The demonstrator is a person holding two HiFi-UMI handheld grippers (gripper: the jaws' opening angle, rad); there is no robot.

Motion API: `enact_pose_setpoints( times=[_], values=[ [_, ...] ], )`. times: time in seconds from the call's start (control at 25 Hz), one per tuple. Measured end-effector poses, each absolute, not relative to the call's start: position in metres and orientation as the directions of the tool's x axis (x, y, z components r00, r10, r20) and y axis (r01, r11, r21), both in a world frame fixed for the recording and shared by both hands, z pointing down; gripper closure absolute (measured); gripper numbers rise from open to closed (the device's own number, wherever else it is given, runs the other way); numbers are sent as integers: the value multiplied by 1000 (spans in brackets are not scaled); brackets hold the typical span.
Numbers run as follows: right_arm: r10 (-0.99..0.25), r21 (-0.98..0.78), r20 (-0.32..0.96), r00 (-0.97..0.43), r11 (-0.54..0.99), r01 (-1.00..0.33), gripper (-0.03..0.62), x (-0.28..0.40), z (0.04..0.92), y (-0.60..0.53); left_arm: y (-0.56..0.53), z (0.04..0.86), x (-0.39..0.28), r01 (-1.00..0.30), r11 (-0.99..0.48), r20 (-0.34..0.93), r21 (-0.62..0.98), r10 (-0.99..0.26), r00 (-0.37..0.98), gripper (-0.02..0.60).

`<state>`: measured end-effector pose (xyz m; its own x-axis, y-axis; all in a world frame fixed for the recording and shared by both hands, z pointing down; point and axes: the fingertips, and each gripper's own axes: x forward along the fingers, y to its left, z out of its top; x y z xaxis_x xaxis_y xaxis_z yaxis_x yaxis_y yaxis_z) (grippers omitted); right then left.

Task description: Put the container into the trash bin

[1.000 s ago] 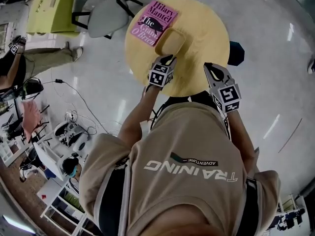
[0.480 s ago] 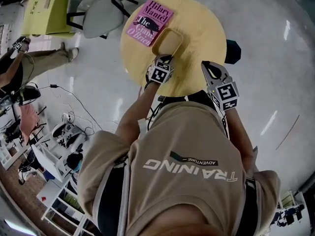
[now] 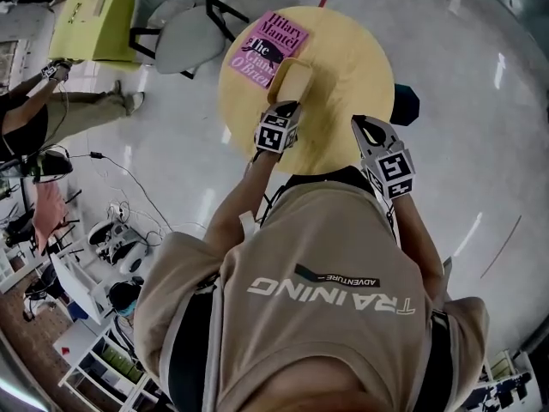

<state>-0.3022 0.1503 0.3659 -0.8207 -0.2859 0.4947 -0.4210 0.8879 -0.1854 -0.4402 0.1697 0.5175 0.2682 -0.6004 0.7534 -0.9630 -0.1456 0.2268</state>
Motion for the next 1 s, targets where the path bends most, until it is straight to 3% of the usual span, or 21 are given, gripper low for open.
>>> enact_pose_setpoints(
  times=[0.24,0.52,1.0],
  values=[
    [-312,-151,470,-826,894,-423,597,-310,354,162,183,494,-448,-957,-135,703,258,-653,282,558],
    [-436,-112,456,-776,837,-535,597,-294,334,184,185,473,-417,-924,-299,677,240,-630,380,558],
    [-684,-114,511,-521,547,-830,597,-174,358,217,157,475,-304,-774,-548,623,317,-495,606,558]
  ],
)
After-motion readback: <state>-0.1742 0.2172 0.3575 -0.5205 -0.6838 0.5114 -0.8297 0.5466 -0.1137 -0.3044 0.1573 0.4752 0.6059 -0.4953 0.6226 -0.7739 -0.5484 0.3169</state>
